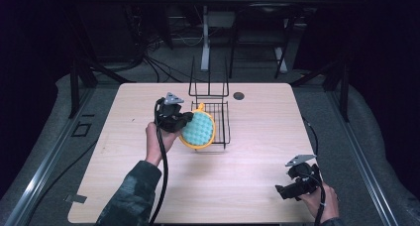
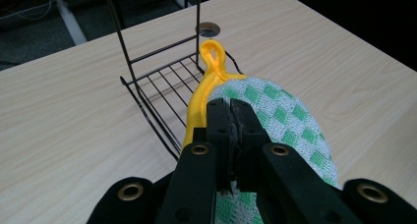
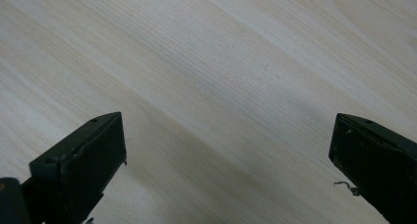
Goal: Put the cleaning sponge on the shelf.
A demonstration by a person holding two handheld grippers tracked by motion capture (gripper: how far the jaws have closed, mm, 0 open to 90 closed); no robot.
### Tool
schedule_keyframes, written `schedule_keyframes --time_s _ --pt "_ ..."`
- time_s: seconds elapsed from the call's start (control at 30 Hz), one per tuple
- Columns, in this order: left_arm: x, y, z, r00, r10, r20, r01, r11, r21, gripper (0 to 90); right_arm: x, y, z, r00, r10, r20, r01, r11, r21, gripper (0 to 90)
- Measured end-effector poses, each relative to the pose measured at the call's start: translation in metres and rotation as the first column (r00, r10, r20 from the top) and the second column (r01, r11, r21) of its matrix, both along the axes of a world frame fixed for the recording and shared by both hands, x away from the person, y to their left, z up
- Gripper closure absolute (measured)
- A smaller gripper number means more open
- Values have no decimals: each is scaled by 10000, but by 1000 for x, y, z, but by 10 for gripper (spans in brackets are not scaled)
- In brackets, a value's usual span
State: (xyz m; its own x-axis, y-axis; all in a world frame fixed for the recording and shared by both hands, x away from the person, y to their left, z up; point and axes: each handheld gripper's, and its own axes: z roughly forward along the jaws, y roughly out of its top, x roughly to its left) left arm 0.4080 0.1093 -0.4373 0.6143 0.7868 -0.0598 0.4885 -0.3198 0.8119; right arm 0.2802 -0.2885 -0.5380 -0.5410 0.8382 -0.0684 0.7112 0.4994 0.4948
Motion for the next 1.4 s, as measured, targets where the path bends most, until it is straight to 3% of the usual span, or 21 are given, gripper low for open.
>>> schedule_keyframes --time_s 0.57,1.13,1.4 --pt "10 -7 -10 9977 609 310 -599 9977 -320 881 1 0 -1 9999 82 -99 -82 10000 5 4" --pt "22 -15 -32 9934 1134 183 -1119 9915 -669 881 1 0 -2 9999 85 -117 -85 10000 -2 4" --pt "30 -19 -44 9905 1369 -83 -1371 9867 -877 881 1 1 -2 9998 117 -162 -117 9999 32 4"
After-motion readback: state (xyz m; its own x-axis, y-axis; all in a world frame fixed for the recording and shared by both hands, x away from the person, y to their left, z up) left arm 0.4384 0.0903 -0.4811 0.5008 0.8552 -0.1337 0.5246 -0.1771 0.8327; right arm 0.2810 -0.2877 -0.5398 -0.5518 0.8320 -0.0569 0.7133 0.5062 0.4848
